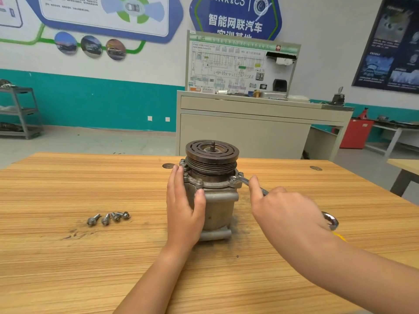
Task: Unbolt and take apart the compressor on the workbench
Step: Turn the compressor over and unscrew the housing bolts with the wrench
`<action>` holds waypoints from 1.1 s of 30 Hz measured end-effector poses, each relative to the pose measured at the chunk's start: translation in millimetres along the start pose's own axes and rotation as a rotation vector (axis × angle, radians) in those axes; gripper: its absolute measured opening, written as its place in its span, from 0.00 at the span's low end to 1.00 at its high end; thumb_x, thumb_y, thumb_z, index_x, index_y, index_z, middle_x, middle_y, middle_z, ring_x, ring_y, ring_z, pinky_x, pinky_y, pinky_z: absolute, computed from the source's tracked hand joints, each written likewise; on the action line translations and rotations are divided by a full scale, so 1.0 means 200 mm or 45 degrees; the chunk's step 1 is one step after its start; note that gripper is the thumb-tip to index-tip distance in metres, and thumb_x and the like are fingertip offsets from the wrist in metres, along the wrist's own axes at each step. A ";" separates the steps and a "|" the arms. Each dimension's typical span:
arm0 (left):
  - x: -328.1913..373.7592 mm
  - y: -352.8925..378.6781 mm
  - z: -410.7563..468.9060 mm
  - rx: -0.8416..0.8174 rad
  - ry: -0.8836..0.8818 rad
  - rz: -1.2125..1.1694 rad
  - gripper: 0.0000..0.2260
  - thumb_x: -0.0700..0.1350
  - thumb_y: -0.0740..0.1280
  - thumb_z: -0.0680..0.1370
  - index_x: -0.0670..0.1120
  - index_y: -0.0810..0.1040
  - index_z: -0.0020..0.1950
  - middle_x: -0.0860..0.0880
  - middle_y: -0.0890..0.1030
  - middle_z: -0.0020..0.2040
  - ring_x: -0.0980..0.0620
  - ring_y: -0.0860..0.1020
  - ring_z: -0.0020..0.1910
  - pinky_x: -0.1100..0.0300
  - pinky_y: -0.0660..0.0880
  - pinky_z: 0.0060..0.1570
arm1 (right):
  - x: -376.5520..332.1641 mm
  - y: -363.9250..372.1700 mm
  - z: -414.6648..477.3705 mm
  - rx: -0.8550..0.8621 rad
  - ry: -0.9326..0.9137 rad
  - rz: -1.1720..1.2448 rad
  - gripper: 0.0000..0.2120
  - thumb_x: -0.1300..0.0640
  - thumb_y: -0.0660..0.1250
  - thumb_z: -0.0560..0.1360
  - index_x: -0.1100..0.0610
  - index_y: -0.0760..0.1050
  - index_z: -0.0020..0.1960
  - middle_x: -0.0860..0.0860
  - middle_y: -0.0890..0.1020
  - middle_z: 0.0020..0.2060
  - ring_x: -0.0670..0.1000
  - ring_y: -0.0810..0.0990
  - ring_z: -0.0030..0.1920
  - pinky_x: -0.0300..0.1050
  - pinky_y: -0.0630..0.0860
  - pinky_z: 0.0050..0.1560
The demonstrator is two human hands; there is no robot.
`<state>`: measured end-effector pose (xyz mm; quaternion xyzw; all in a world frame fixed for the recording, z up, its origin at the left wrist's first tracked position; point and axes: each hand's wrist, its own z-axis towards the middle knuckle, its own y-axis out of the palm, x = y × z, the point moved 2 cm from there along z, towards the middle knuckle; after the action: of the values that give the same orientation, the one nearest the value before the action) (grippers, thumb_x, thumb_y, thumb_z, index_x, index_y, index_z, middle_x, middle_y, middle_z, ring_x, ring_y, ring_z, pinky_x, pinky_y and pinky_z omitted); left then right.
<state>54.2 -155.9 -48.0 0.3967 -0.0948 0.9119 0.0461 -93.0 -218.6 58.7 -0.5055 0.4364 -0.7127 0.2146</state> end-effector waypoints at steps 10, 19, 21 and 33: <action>0.01 -0.01 0.00 -0.012 -0.042 -0.071 0.23 0.61 0.52 0.73 0.66 0.51 0.67 0.62 0.55 0.72 0.72 0.51 0.70 0.76 0.49 0.66 | 0.23 0.14 0.10 0.209 -0.063 -0.124 0.34 0.65 0.59 0.76 0.52 0.42 0.72 0.48 0.65 0.31 0.48 0.63 0.27 0.41 0.57 0.23; 0.00 -0.01 0.00 -0.004 -0.049 -0.110 0.23 0.61 0.53 0.73 0.66 0.53 0.67 0.62 0.57 0.71 0.69 0.53 0.71 0.74 0.51 0.67 | 0.25 0.32 0.47 0.536 -0.143 -0.033 0.18 0.66 0.55 0.78 0.56 0.62 0.67 0.54 0.74 0.61 0.55 0.72 0.61 0.46 0.63 0.65; 0.00 -0.01 0.00 -0.002 -0.051 -0.113 0.23 0.61 0.53 0.73 0.65 0.53 0.67 0.61 0.57 0.72 0.68 0.54 0.72 0.73 0.51 0.67 | 0.24 0.32 0.53 0.544 -0.174 -0.027 0.17 0.66 0.55 0.79 0.58 0.63 0.67 0.55 0.73 0.63 0.55 0.70 0.64 0.48 0.59 0.68; 0.01 -0.04 0.01 0.080 -0.011 0.056 0.31 0.59 0.56 0.72 0.46 0.62 0.73 0.49 0.66 0.72 0.52 0.63 0.71 0.46 0.62 0.70 | 0.30 0.22 0.08 0.320 0.068 0.134 0.15 0.60 0.56 0.77 0.50 0.54 0.59 0.47 0.68 0.25 0.47 0.64 0.24 0.41 0.55 0.22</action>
<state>55.1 -148.0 -44.9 0.3997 -0.0752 0.9135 0.0132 -109.2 -292.6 56.4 -0.4319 0.3752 -0.7627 0.3017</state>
